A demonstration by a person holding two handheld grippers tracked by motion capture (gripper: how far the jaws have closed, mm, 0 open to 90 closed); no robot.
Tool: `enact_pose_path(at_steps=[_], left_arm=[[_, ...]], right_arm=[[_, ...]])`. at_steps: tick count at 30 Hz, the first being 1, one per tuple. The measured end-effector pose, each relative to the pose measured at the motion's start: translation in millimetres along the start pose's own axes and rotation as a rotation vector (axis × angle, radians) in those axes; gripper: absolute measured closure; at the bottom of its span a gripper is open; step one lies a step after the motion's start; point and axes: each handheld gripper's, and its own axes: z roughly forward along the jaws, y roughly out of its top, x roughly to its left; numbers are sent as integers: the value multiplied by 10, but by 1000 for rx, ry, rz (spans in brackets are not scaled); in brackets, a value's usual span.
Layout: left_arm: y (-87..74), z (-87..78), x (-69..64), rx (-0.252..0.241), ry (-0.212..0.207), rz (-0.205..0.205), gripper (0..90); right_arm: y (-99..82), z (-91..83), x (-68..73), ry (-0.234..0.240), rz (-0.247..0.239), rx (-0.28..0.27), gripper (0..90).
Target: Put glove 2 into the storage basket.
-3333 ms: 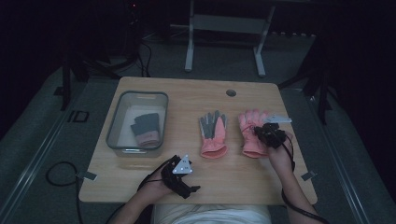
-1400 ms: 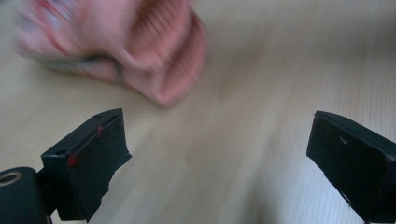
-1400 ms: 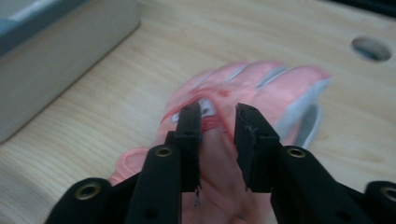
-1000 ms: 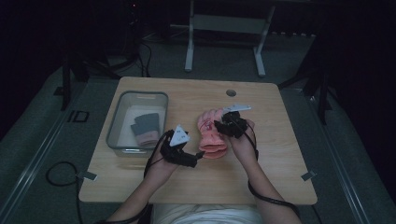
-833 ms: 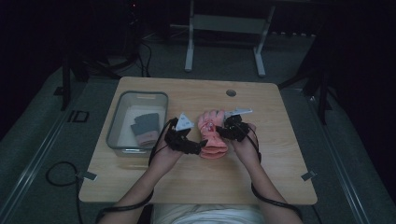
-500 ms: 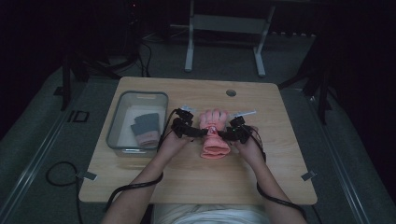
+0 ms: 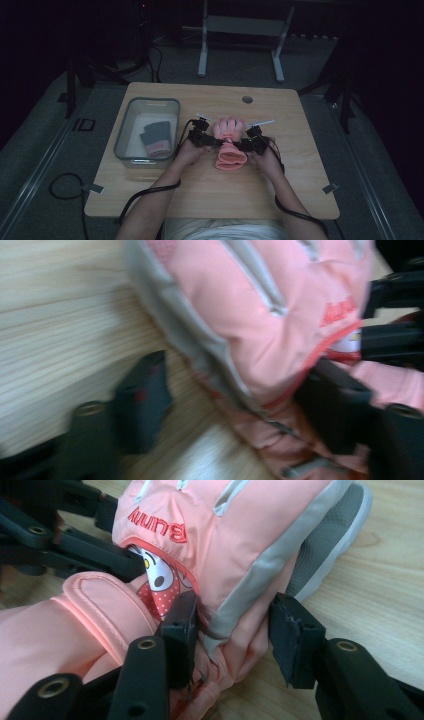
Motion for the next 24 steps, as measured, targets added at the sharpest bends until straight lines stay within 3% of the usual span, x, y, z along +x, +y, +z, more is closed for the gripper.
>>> enact_pose_path(at_steps=[4, 5, 8, 10, 14, 24], left_arm=[[-12, 39, 18, -15, -78, -37, 544], [-9, 38, 3, -17, -82, -33, 600], [24, 14, -93, -3, -38, 30, 725], [62, -12, -149, 15, -19, 59, 744], [130, -73, -251, 28, -25, 86, 758], [266, -433, -424, -45, -67, 128, 765]], right_arm=[[-8, 12, -23, 20, 18, -2, 614], [-14, 12, -31, 28, 24, -4, 624], [-41, 5, -27, 36, 26, -30, 674], [-72, -10, -11, 36, 27, -59, 691], [-98, -80, -26, 57, 51, -91, 715], [40, -356, 86, 67, 27, -187, 727]])
